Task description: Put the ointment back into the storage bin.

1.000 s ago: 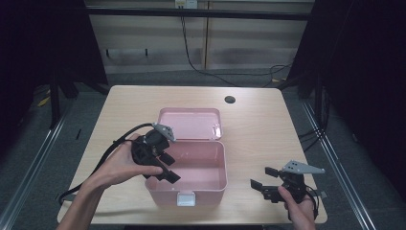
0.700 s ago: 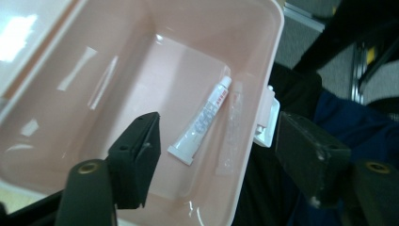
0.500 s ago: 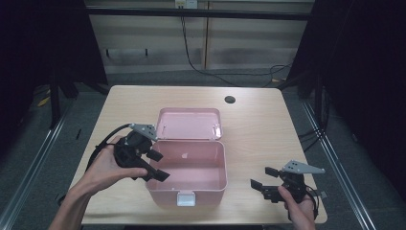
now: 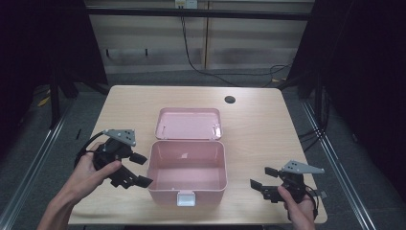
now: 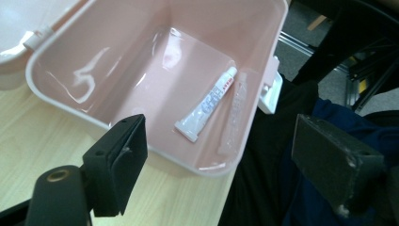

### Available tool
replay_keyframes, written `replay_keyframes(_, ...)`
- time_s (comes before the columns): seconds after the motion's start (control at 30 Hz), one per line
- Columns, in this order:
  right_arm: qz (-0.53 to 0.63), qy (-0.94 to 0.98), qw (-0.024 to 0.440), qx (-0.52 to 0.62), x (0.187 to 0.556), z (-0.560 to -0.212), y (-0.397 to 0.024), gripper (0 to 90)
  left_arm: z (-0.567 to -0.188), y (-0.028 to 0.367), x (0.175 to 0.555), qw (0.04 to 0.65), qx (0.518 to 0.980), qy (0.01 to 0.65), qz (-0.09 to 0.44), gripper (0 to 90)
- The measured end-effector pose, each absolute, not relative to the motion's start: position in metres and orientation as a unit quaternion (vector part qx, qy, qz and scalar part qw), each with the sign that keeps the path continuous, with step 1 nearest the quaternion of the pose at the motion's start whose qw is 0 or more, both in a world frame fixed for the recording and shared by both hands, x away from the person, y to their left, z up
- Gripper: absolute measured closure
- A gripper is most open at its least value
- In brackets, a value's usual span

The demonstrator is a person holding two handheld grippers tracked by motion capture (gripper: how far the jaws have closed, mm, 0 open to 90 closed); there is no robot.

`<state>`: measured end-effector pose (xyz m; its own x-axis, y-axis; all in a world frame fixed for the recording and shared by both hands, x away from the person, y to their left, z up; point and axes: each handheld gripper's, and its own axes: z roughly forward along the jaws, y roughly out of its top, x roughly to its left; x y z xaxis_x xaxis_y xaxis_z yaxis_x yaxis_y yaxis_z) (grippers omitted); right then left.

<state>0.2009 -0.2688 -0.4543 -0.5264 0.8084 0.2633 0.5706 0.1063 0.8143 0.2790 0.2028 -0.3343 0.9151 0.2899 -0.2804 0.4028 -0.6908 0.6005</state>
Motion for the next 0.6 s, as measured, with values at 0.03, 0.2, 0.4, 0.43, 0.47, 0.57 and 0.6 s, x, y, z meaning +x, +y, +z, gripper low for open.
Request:
replay_keyframes(0.03,0.474,0.733,0.126,0.47,0.201,-0.454,-0.269,17.4,-0.336,0.205,0.278,0.346,0.915,0.192,-0.075,18.9)
replay_keyframes(0.2,0.473,0.733,0.126,0.473,0.201,-0.454,-0.269,17.4,-0.35,0.217,0.275,0.352,0.912,0.202,-0.059,19.9)
replay_keyframes(0.4,0.465,0.734,0.124,0.479,0.203,-0.457,-0.268,17.1,-0.361,0.241,0.274,0.383,0.889,0.248,-0.026,16.5)
replay_keyframes(0.43,0.457,0.738,0.128,0.48,0.203,-0.458,-0.267,17.2,-0.364,0.244,0.274,0.383,0.888,0.253,-0.02,16.4)
replay_keyframes(0.47,0.451,0.74,0.128,0.482,0.203,-0.459,-0.266,17.2,-0.366,0.246,0.273,0.384,0.886,0.259,-0.016,16.4)
replay_keyframes(0.57,0.426,0.748,0.137,0.491,0.205,-0.463,-0.265,17.3,-0.376,0.254,0.271,0.382,0.884,0.269,-0.015,16.4)
replay_keyframes(0.6,0.418,0.747,0.141,0.497,0.205,-0.463,-0.265,17.3,-0.379,0.257,0.27,0.379,0.884,0.274,-0.019,16.4)
